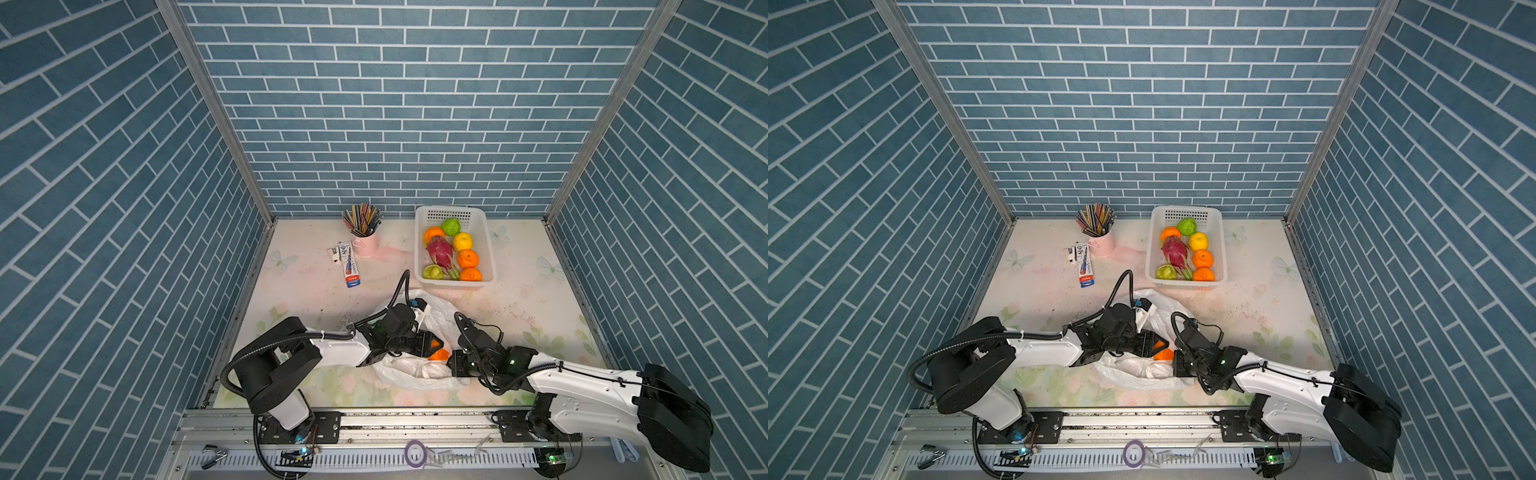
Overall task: Untie the knot of the plastic bag and take out the fruit
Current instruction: 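Close the left gripper on the orange while the right gripper holds the bag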
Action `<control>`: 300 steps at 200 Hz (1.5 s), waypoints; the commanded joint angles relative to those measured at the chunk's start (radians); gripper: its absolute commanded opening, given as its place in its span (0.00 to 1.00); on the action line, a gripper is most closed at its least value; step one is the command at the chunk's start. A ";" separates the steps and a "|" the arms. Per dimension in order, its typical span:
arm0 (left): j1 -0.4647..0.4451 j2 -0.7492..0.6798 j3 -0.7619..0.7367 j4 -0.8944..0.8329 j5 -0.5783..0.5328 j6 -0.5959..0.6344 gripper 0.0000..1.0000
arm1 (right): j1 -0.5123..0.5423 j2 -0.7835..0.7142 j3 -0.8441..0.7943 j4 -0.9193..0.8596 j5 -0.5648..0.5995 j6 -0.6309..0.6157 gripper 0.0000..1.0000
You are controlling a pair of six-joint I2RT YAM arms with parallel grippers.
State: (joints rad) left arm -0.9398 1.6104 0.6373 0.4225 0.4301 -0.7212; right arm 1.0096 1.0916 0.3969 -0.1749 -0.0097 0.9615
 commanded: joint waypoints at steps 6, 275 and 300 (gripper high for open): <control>-0.041 0.024 0.006 -0.071 0.087 0.065 0.45 | -0.028 -0.051 0.010 -0.024 0.080 0.023 0.13; -0.018 -0.044 -0.008 -0.021 -0.044 0.023 0.61 | -0.043 -0.128 -0.101 0.052 0.031 0.050 0.10; -0.018 -0.009 -0.005 -0.005 -0.039 0.012 0.62 | -0.043 -0.117 -0.091 0.047 0.022 0.042 0.10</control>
State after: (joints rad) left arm -0.9615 1.5642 0.6353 0.3653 0.3691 -0.6842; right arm 0.9684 0.9665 0.2852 -0.1112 0.0113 0.9894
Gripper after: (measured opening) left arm 0.614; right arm 0.104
